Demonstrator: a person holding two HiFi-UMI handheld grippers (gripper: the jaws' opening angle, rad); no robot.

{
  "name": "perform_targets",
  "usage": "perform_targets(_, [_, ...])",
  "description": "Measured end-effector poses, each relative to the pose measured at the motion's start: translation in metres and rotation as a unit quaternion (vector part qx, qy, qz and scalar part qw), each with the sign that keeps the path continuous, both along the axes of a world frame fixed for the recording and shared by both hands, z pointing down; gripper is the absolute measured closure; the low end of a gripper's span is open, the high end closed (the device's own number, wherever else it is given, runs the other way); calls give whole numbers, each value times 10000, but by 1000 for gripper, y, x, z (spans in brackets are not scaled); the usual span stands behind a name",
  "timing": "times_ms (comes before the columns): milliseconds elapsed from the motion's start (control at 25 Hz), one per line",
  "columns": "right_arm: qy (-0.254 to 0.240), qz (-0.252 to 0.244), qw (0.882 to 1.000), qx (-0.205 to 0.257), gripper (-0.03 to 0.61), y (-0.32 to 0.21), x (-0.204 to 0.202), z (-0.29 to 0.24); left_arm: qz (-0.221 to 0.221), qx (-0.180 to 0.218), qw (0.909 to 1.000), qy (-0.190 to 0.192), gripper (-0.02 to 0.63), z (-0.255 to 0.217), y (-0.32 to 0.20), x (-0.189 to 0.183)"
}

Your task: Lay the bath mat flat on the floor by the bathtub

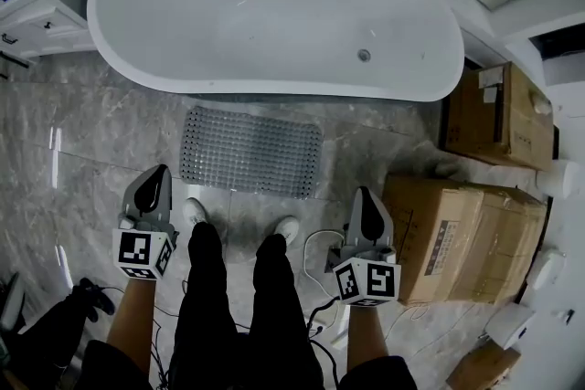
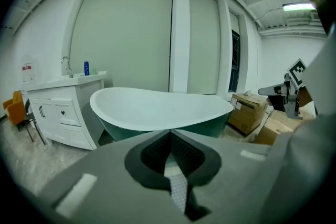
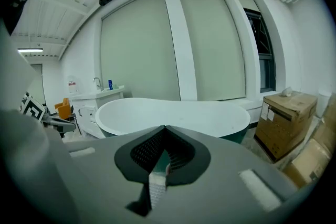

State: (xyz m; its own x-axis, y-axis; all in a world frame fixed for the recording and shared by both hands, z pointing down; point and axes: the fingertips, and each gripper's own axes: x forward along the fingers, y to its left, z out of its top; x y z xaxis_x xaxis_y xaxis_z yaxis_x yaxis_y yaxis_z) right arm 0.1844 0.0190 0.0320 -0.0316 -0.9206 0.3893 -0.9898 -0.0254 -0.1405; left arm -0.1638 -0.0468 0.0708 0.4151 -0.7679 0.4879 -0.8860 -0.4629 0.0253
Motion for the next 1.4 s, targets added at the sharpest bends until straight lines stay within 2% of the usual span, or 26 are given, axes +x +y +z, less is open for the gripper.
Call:
perform_targets(160, [55, -124, 9999, 45, 554, 5, -3, -22, 57, 99, 9999, 2, 614, -26, 7, 5])
perform_targets(360, [-50, -40, 9999, 139, 554, 7, 7, -49, 82, 164, 9998, 44, 614, -56, 14, 10])
perform_targets(560, [90, -125, 9995, 265, 554, 16, 3, -76, 315, 223, 9992, 54, 613, -86, 26, 13])
perform_targets(720, [-71, 18, 9997, 222, 554, 28, 3, -90, 57, 185, 9995, 240, 612, -103, 35, 6])
perform_targets(920, [81, 175, 9993, 316, 555, 41, 10, -115, -112, 296, 9986, 430, 614, -124, 42, 8])
perform_targets(1120, [-21, 112, 9987, 497, 555, 50, 13, -141, -76, 462, 9967, 662, 613, -151, 49, 23])
perform_targets(1240, [-250, 136, 9980, 567, 555, 55, 15, -151, -43, 587, 9960, 670, 612, -166, 52, 29])
perform_targets(1400, [-234, 24, 9975, 674, 555, 60, 14, -161, -56, 666, 9957, 638, 612, -175, 59, 31])
